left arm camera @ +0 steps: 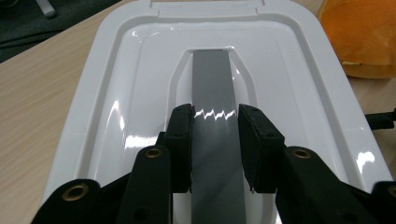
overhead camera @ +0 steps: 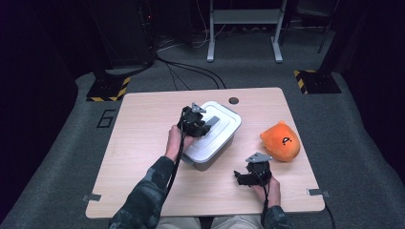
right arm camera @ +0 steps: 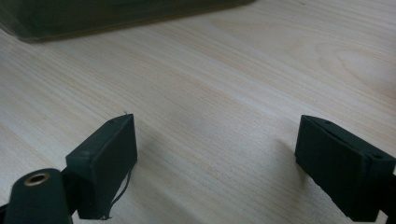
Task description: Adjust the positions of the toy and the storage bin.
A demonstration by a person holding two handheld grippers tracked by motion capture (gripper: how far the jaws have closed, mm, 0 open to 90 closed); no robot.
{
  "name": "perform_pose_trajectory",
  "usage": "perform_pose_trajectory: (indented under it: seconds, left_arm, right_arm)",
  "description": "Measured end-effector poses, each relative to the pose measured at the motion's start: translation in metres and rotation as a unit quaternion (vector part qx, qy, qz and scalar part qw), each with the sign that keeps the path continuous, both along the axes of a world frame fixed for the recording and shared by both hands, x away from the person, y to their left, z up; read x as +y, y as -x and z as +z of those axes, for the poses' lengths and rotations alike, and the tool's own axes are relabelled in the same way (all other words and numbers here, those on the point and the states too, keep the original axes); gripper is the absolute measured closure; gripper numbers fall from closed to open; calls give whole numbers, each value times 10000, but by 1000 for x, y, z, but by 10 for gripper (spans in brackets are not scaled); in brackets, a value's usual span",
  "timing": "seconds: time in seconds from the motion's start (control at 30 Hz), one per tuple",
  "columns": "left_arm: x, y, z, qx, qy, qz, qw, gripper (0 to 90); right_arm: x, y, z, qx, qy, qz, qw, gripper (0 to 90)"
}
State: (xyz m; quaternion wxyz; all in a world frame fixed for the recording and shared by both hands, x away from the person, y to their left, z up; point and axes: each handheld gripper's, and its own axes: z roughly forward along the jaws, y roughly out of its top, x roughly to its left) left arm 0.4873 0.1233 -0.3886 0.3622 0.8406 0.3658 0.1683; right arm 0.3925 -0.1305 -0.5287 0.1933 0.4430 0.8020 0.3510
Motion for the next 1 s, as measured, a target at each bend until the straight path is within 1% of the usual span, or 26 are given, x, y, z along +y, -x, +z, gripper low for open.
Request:
perform_pose_trajectory:
  seconds: [0.2, 0.27, 0.3, 0.5, 0.63, 0.67, 0.7, 0.77, 0.87, 1.0]
  left_arm:
    - [2, 3, -1, 28, 77, -94, 9999, 665]
    - [3, 4, 0, 29, 47, -151, 9999, 665]
    - [3, 5, -1, 25, 85, -134, 9999, 665]
    - [5, 9, 0, 64, 58, -311, 9995, 665]
    - [6, 12, 0, 79, 71, -481, 9988, 666]
    - [7, 12, 0, 88, 57, -566, 9983, 666]
    - [6, 13, 0, 143, 95, -584, 9981, 665]
    - [7, 14, 0, 136, 60, -692, 9975, 666]
    - [8, 16, 0, 142, 73, -800, 9967, 666]
    - [9, 18, 0, 181, 141, -831, 9963, 665]
  right_arm:
    - [0, 0, 0, 0, 2, 3, 10000, 121]
    - [0, 0, 0, 1, 0, 3, 10000, 121]
    - [0, 0, 0, 1, 0, 3, 10000, 121]
    - [0, 0, 0, 2, -3, 1, 10000, 121]
    - [0, 0, 0, 4, -1, 2, 10000, 121]
    - [0, 0, 0, 4, -1, 4, 10000, 121]
    - [0, 0, 0, 7, 0, 7, 10000, 121]
    - [0, 0, 0, 3, 2, 9, 10000, 121]
    - [0, 0, 0, 6, -1, 4, 10000, 121]
    - [0, 0, 0, 5, 1, 9, 10000, 122]
